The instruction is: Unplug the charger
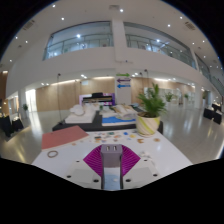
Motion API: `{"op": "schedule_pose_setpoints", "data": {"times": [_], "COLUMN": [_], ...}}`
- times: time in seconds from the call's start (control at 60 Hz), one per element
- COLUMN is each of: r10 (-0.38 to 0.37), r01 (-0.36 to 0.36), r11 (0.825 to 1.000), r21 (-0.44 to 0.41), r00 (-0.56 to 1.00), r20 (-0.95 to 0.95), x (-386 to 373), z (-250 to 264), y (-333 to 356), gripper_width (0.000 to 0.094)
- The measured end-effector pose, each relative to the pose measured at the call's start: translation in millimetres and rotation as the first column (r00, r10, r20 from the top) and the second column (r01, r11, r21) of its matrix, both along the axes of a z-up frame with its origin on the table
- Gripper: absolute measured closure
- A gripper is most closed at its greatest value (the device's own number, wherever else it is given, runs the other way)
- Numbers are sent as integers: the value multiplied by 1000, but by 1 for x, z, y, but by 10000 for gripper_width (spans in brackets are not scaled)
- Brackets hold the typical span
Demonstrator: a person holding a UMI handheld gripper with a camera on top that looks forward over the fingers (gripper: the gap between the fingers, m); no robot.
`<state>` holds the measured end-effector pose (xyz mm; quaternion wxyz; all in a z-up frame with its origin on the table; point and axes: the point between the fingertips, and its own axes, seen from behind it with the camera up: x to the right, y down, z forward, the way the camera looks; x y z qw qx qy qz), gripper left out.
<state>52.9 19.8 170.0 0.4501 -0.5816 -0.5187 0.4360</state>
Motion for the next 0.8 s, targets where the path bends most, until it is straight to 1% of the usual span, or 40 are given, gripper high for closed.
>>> {"op": "schedule_pose_setpoints", "data": {"times": [0.05,0.15,0.2,0.283,0.317,0.333,0.383,0.45,0.467,0.517,0.6,0.633,0.717,0.8], "r10": [-26,-83,-94,-90,-80,-77,-76,-68,-64,-61,-58,-59,-45,-14], "r01": [25,64,61,48,33,28,14,-3,-9,-15,-12,-7,-1,-11], "r11": [1000,994,992,993,993,993,991,989,988,988,989,989,995,999], "r21": [14,83,106,106,111,114,134,150,154,153,150,145,101,49], "r00": [998,965,937,898,889,886,877,884,883,876,888,891,889,881], "r20": [63,247,336,430,451,457,474,462,465,478,457,450,456,474], "x": [5,26,33,39,39,37,33,26,26,26,28,34,63,112], "z": [-11,-69,-107,-153,-164,-168,-180,-179,-180,-178,-155,-142,-102,-53], "y": [29,88,110,128,132,134,139,142,142,143,144,144,135,119], "gripper_width": [739,731,733,726,720,698,672,629,595,397,67,95,90,89]}}
